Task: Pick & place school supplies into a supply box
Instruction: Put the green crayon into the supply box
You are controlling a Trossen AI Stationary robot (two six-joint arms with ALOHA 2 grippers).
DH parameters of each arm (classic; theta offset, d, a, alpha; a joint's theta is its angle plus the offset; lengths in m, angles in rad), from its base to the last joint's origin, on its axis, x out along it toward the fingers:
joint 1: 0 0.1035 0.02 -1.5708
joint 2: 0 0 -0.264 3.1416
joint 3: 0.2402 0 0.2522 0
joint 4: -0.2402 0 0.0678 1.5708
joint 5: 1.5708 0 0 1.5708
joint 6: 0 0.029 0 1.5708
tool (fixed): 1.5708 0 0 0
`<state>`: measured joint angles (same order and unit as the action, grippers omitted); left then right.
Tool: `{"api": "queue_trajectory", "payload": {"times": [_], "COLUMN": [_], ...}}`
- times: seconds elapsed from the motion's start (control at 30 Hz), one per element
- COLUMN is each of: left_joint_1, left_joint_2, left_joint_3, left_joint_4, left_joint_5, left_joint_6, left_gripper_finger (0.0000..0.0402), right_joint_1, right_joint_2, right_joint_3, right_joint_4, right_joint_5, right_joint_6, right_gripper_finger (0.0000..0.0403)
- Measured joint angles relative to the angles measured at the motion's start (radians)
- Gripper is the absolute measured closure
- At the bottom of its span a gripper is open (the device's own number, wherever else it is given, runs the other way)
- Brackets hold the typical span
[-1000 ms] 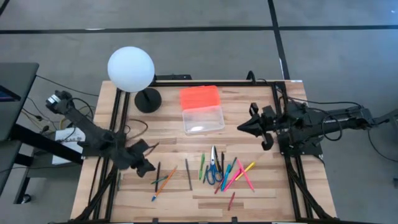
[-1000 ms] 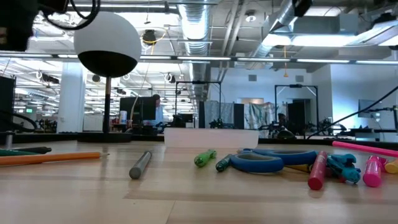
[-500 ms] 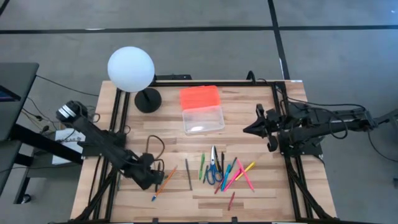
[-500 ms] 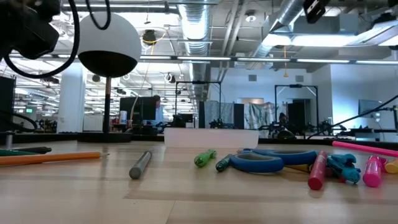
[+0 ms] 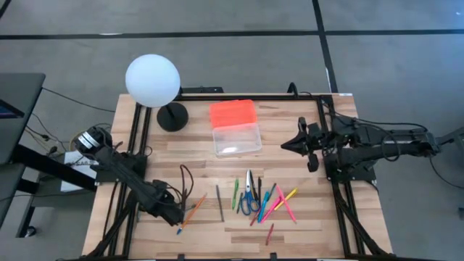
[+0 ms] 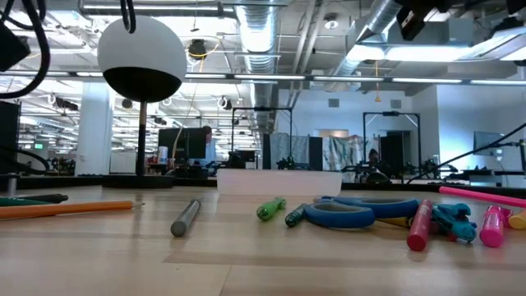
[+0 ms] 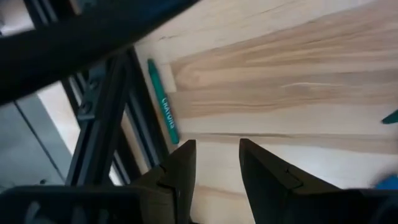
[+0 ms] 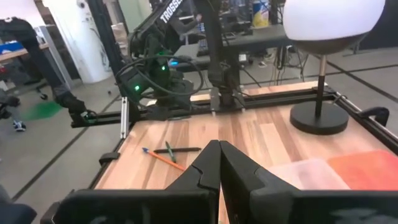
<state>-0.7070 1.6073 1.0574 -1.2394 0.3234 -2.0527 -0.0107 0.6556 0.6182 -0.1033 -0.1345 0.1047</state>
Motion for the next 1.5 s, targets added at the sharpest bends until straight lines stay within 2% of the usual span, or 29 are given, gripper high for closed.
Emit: {"api": "queue_trajectory", "payload": {"times": [0.3, 0.57, 0.7, 0.9, 1.17, 1.5], "left_joint_1": [-0.070, -0.091, -0.091, -0.091, -0.099, -0.105], "left_joint_2": [0.000, 0.000, 0.000, 0.000, 0.000, 0.019], "left_joint_3": [-0.071, -0.166, -0.212, -0.244, -0.244, -0.244], "left_joint_4": [0.030, 0.132, 0.195, 0.202, 0.184, 0.184], "left_joint_5": [0.046, 0.064, 0.065, 0.079, 0.112, 0.168], "left_joint_6": [-0.036, -0.034, 0.055, 0.190, 0.253, 0.674], "left_gripper_finger": [0.0283, 0.0283, 0.0283, 0.0283, 0.0283, 0.0283], "right_joint_1": [0.000, -0.006, -0.018, -0.020, -0.020, -0.020], "right_joint_2": [0.006, 0.006, 0.006, 0.006, 0.031, 0.119], "right_joint_3": [0.000, 0.000, 0.000, 0.000, 0.000, 0.000], "right_joint_4": [-0.009, -0.009, -0.009, -0.009, -0.007, 0.003], "right_joint_5": [0.000, 0.003, 0.004, 0.005, 0.005, 0.004], "right_joint_6": [-0.001, -0.008, -0.008, -0.008, 0.019, 0.040], "right_gripper_finger": [0.0403, 0.0403, 0.0403, 0.0403, 0.0403, 0.0403]}}
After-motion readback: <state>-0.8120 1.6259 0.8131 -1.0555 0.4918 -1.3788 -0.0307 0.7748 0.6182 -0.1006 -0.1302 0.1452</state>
